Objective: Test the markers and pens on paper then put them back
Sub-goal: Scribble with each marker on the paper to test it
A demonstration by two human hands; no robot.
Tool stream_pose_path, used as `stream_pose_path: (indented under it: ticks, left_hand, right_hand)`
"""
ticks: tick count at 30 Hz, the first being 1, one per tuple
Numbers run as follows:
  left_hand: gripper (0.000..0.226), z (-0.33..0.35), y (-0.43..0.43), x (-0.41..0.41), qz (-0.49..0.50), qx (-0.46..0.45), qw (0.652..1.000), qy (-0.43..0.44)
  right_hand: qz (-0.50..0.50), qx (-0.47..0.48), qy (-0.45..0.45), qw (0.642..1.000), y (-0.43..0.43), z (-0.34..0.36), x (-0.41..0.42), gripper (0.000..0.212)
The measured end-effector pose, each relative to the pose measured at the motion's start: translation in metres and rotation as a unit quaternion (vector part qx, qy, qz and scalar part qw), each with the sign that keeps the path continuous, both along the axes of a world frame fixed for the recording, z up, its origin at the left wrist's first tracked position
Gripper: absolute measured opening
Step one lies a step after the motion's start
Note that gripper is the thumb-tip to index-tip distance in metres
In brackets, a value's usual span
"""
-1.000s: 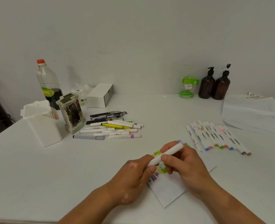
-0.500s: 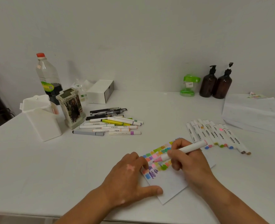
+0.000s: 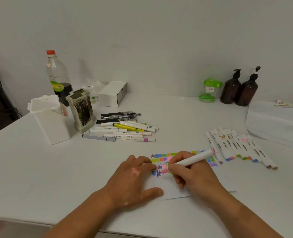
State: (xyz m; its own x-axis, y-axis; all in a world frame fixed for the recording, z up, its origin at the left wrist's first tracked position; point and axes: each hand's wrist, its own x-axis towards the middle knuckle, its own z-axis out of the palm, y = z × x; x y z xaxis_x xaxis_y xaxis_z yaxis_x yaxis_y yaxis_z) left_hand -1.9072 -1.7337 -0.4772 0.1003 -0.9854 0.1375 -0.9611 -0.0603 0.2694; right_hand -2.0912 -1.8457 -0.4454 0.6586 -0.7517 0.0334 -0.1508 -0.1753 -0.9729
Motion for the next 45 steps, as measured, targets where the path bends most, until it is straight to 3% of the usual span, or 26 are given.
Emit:
stream_pose_path:
  ticks: [12, 45]
  left_hand:
    - [0.083, -0.017, -0.002, 0.005, 0.018, -0.028, 0.999, 0.003]
    - [0.085, -0.013, 0.000, 0.004, 0.023, -0.002, 1.000, 0.005]
  right_hand:
    - [-0.007, -0.095, 0.090, 0.991, 0.008, -0.017, 0.014, 0.018]
    - [-0.018, -0.132, 0.100, 0.986, 0.009, -0.015, 0.014, 0.016]
